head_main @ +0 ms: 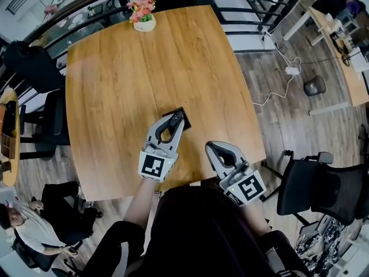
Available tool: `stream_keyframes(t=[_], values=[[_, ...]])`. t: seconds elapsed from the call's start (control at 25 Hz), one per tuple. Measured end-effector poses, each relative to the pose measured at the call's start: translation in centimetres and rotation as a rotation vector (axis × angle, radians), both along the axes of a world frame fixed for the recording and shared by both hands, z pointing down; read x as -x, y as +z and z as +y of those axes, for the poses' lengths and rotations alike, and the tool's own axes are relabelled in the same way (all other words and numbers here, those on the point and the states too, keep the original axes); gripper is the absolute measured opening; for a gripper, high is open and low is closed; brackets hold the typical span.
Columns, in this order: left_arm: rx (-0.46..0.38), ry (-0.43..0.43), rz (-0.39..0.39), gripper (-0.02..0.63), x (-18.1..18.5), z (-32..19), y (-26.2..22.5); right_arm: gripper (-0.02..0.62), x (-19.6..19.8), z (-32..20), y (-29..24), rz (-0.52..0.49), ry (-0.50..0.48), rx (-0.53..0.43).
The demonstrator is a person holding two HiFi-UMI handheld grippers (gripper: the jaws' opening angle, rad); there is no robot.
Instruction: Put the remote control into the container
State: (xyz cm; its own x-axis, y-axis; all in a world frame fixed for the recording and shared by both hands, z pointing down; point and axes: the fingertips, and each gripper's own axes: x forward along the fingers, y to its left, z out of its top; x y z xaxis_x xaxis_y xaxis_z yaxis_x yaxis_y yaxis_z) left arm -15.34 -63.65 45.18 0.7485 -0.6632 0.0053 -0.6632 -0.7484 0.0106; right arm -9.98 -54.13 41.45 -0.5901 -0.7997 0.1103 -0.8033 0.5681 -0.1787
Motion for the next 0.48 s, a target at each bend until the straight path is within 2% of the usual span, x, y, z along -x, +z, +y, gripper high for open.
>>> stream_keyframes(t=[0.08,0.48], values=[[0.014,-0.004,-0.029,0.086,-0.2,0.1,0.7,0.018,-0.5,0.0,0.1,0.004,-0.003,0.003],[0.003,-0.058,-0.035,0.086,-0.5,-0.3,0.8,0.018,-2.0,-0.3,-0.4,0.006,-0.025,-0.007]])
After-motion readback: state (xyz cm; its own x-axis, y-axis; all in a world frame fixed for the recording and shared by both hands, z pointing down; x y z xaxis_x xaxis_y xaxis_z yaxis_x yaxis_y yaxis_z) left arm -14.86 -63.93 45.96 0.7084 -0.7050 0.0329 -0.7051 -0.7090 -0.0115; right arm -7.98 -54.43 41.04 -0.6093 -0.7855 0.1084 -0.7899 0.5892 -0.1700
